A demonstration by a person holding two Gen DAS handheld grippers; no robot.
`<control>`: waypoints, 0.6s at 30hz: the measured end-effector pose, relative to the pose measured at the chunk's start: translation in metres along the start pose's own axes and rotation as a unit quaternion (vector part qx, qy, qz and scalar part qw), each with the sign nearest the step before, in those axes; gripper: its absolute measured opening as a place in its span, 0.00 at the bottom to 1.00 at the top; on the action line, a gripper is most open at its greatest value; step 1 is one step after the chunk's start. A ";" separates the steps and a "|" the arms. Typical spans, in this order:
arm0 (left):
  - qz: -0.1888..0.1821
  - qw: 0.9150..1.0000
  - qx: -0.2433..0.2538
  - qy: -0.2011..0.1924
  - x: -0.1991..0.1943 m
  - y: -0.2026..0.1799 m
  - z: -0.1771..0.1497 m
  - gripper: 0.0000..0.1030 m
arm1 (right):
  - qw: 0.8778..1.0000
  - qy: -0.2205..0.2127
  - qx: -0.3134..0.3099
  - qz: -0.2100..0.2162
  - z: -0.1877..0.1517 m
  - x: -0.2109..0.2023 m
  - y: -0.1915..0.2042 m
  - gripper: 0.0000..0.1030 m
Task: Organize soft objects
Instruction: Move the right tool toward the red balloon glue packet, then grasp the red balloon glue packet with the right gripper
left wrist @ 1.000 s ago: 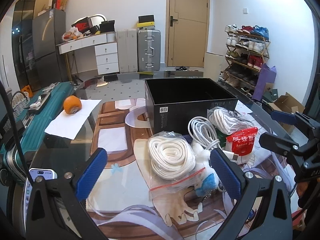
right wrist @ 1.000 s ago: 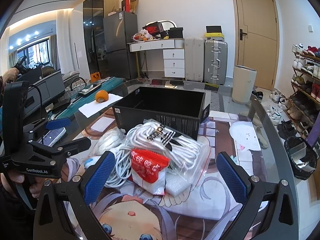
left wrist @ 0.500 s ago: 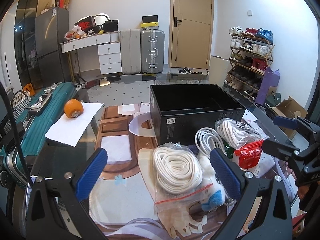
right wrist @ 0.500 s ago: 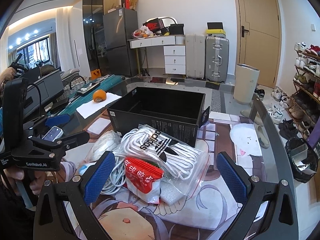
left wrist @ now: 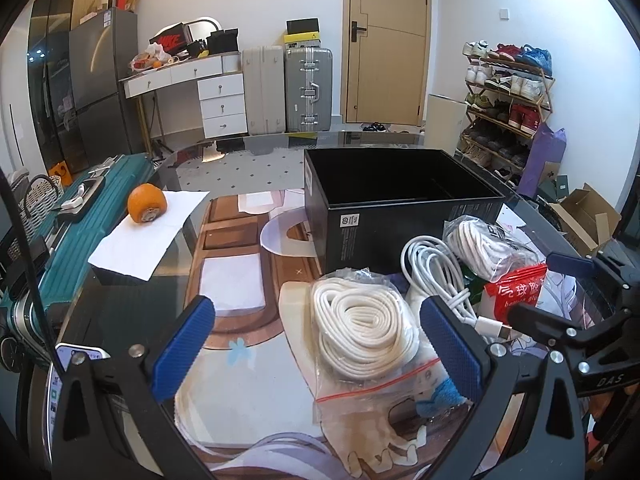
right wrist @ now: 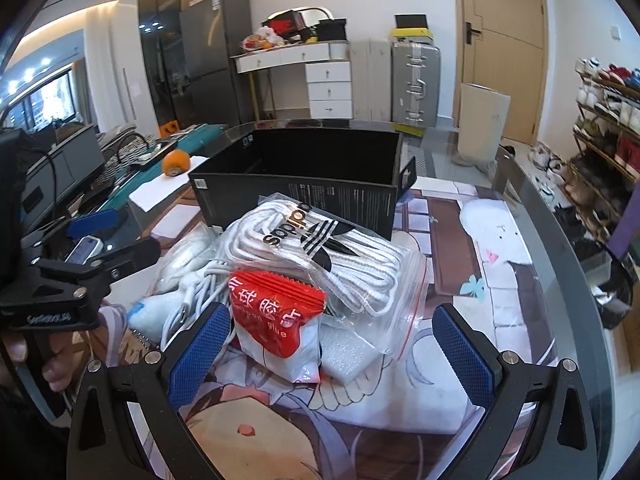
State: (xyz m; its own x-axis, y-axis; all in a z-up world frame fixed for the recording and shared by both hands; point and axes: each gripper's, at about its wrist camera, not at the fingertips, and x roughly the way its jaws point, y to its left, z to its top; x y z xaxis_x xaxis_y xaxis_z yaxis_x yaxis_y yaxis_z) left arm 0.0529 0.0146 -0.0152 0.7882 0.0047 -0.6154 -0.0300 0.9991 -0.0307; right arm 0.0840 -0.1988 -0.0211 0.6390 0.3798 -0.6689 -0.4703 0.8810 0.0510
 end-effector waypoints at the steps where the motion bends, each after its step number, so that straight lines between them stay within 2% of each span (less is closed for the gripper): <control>1: 0.001 1.000 -0.001 0.001 0.000 0.001 0.000 1.00 | 1.000 0.001 0.004 -0.001 0.000 0.001 0.001 1.00; 10: 0.002 1.000 -0.001 0.009 0.003 0.003 -0.002 1.00 | 0.999 0.016 0.034 -0.023 -0.001 0.016 0.003 1.00; 18: 0.003 1.000 0.002 0.011 0.003 0.001 -0.002 1.00 | 0.998 0.023 0.035 -0.047 0.000 0.023 0.010 1.00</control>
State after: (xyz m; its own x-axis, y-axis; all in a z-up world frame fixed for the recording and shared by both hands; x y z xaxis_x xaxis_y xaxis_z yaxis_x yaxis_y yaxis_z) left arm 0.0539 0.0157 -0.0184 0.7747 0.0106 -0.6322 -0.0328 0.9992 -0.0236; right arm 0.0942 -0.1813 -0.0356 0.6494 0.2822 -0.7061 -0.3650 0.9303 0.0361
